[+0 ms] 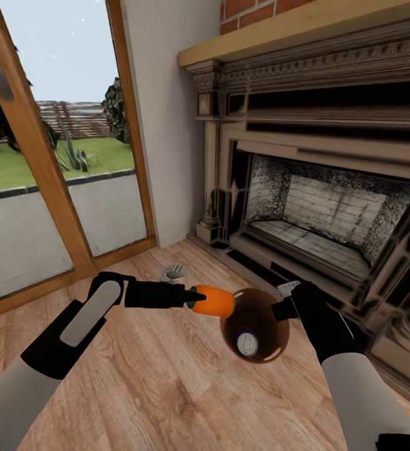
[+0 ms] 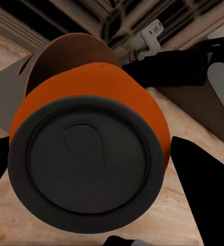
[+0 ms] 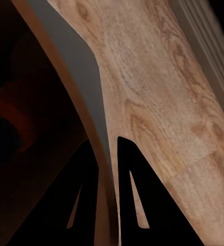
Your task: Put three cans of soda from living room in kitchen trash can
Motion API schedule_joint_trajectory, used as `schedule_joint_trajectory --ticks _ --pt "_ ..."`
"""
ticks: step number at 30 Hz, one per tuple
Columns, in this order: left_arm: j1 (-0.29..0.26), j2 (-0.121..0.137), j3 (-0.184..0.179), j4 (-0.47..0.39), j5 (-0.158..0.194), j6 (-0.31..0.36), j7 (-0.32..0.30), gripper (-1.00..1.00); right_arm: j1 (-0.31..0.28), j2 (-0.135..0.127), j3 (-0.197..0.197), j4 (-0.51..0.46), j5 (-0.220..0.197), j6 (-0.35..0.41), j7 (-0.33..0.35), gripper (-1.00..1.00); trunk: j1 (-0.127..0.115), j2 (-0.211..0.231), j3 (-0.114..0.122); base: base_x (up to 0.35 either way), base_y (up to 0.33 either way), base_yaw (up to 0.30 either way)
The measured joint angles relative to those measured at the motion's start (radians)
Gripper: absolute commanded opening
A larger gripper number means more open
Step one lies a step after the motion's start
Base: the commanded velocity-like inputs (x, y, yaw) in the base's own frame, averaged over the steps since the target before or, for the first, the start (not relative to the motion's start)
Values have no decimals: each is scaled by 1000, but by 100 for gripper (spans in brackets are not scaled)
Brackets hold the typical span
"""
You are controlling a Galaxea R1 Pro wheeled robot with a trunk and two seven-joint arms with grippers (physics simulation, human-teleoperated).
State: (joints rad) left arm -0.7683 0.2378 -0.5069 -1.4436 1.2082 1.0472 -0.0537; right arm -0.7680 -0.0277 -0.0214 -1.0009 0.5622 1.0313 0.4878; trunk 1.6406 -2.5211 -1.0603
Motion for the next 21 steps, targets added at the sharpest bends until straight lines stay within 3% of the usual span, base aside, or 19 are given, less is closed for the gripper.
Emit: schedule_joint_trajectory --ticks 7,12,15,21 --pt "1 -11 -9 10 -13 0 6 -100 -9 27 0 1 -7 8 -2 -100 0 0 0 0 0 0" --pt "1 -16 -63 31 -19 0 52 -100 -18 67 1 0 -13 15 -2 -100 0 0 0 0 0 0" --pt "1 -40 -82 43 -17 0 101 -100 -23 87 9 0 -5 14 -3 -100 0 0 0 0 0 0" --pt "1 -66 -110 69 -21 0 137 -100 -25 96 23 0 2 13 -4 -100 0 0 0 0 0 0"
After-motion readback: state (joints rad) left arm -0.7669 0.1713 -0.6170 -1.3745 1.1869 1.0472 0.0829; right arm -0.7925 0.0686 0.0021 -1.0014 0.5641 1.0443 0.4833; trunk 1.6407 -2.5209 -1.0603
